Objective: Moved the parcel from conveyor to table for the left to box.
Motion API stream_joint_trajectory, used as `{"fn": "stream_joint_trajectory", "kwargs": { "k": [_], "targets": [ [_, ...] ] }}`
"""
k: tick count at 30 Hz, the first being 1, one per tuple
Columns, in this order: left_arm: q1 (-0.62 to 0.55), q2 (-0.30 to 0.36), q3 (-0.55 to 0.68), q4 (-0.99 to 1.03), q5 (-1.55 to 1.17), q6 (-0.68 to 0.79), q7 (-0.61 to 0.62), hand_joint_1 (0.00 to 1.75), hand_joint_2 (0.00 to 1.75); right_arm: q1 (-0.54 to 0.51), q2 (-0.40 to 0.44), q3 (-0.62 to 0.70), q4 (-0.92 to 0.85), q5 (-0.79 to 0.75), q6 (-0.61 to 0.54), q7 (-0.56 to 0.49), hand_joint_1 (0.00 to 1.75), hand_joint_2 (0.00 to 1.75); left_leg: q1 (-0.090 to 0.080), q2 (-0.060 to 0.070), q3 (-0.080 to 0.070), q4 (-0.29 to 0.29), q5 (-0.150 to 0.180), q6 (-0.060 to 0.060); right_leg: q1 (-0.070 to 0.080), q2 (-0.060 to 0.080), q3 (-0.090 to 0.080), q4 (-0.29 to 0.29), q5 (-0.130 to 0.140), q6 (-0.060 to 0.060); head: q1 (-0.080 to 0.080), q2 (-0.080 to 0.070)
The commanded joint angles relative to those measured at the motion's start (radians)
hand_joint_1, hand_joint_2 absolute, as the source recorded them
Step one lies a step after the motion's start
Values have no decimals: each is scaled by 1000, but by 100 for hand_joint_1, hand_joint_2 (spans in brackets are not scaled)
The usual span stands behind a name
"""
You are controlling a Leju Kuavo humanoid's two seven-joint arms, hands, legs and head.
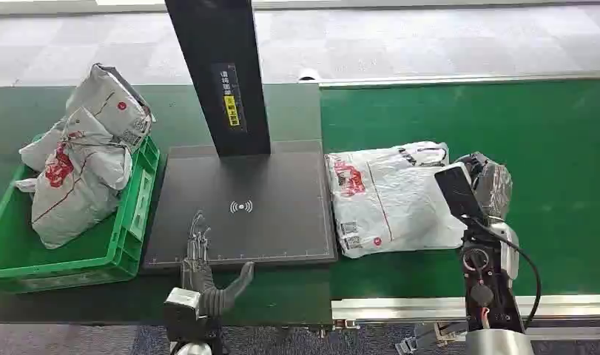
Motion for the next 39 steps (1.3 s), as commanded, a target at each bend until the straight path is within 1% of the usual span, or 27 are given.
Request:
{"fn": "stream_joint_trajectory", "kwargs": {
  "k": [1,2,4,6,7,9,11,12,13,14,15,17,18,22,23,24,26,28,30,31,34,37,39],
  "targets": [
    [-2,14,16,-14,-4,-8,3,0,175,4,7,10,-47,-23,-7,-4,175,175,1,1,1,0,0,0,1,1,1,-1,0,-1,0,0],
    [-4,12,8,-19,-10,-23,3,0,175,10,7,-2,-31,-30,-21,-3,175,175,1,1,0,0,0,0,1,1,0,-1,0,-1,0,0],
    [-11,-1,-13,-8,-31,-46,3,0,175,55,16,-13,-73,-71,-31,-69,175,175,1,0,1,-1,0,0,1,0,2,-2,0,-1,0,0],
    [-24,-21,-23,10,-31,-62,3,0,175,124,41,25,-198,-62,-17,-96,175,175,1,-2,1,-1,0,0,1,-2,2,-1,0,-1,0,0],
    [-32,-21,-24,-2,-23,-66,3,0,175,146,48,75,-257,-54,32,-101,175,175,1,-3,1,-1,0,0,1,-3,2,-2,-1,-1,0,0],
    [-54,-13,-6,-28,-5,-63,3,0,175,170,70,199,-333,-34,74,-75,175,175,0,0,-1,1,0,0,1,0,-1,0,-1,-1,0,0],
    [-64,-10,10,-21,-4,-77,3,0,175,166,73,244,-336,-31,49,-38,175,175,1,4,-1,1,-1,-1,2,4,-2,0,0,-2,0,0],
    [-64,-9,10,-21,-4,-77,3,0,175,166,70,243,-335,-31,49,-38,175,175,1,5,-1,0,-1,-1,1,4,-2,0,1,-2,0,0],
    [-61,-9,12,-24,-4,-80,3,0,175,162,66,244,-328,-35,46,-37,0,175,1,4,-1,0,0,-1,1,3,-2,0,0,-1,0,0],
    [-67,-6,21,-52,-22,-78,4,0,175,41,21,163,22,-32,161,224,0,175,1,4,0,0,0,-1,2,4,-1,0,1,-2,0,0],
    [-67,-5,26,-68,-28,-88,12,0,175,-37,10,131,227,-47,112,98,0,175,2,2,0,0,0,-1,2,2,-1,-1,1,-1,0,0],
    [-63,-8,31,-78,-35,-113,28,0,175,-148,-23,91,486,-36,70,15,0,175,3,4,2,-1,1,0,3,3,2,-4,3,-1,0,0],
    [-63,-10,30,-77,-35,-116,28,0,175,-162,-32,82,513,-36,72,-3,0,175,4,5,3,-1,1,0,4,4,3,-4,3,-1,0,0],
    [-60,-11,28,-72,-35,-117,28,0,175,-167,-28,81,514,-35,72,-4,0,175,1,1,0,0,3,2,0,1,1,-2,3,0,1,0],
    [-68,-9,19,-62,-33,-132,24,0,175,-182,-44,79,537,-22,93,26,0,175,0,1,0,0,2,1,-1,1,1,-1,3,0,0,0],
    [-73,-11,15,-56,-33,-137,24,0,175,-202,-59,77,578,-8,93,36,0,175,1,2,0,0,2,1,0,1,1,-1,3,0,1,0],
    [-84,-16,-1,-41,-33,-148,23,0,175,-246,-79,78,668,12,130,41,0,175,-1,-1,0,1,3,1,0,-1,1,-1,3,0,0,0],
    [-87,-15,-8,-37,-32,-152,23,0,175,-267,-74,91,711,40,140,70,0,175,-1,0,-1,1,3,1,-1,-1,-1,0,3,0,0,0],
    [-90,-11,-15,-29,-25,-156,23,0,175,-287,-52,106,760,72,185,135,0,175,-1,2,-1,1,2,1,-1,1,-1,0,3,0,0,0],
    [-93,-8,-21,-23,-18,-161,23,0,175,-280,-44,108,771,84,209,174,0,175,-1,1,-1,1,3,1,0,1,-1,-1,3,0,0,0],
    [-103,-5,-38,-6,-13,-171,20,0,175,-240,-36,103,789,96,262,234,0,175,0,2,0,-1,3,1,1,2,0,-3,4,-1,0,0],
    [-107,-6,-40,-1,-10,-171,18,0,175,-229,-37,100,788,98,255,228,0,175,-1,0,-1,0,3,1,0,-1,0,-1,2,0,0,0],
    [-111,-5,-44,2,-5,-176,17,0,175,-221,-36,85,796,94,290,248,0,175,0,-1,-1,0,3,1,0,-1,0,-1,3,0,0,0]
  ]
}}
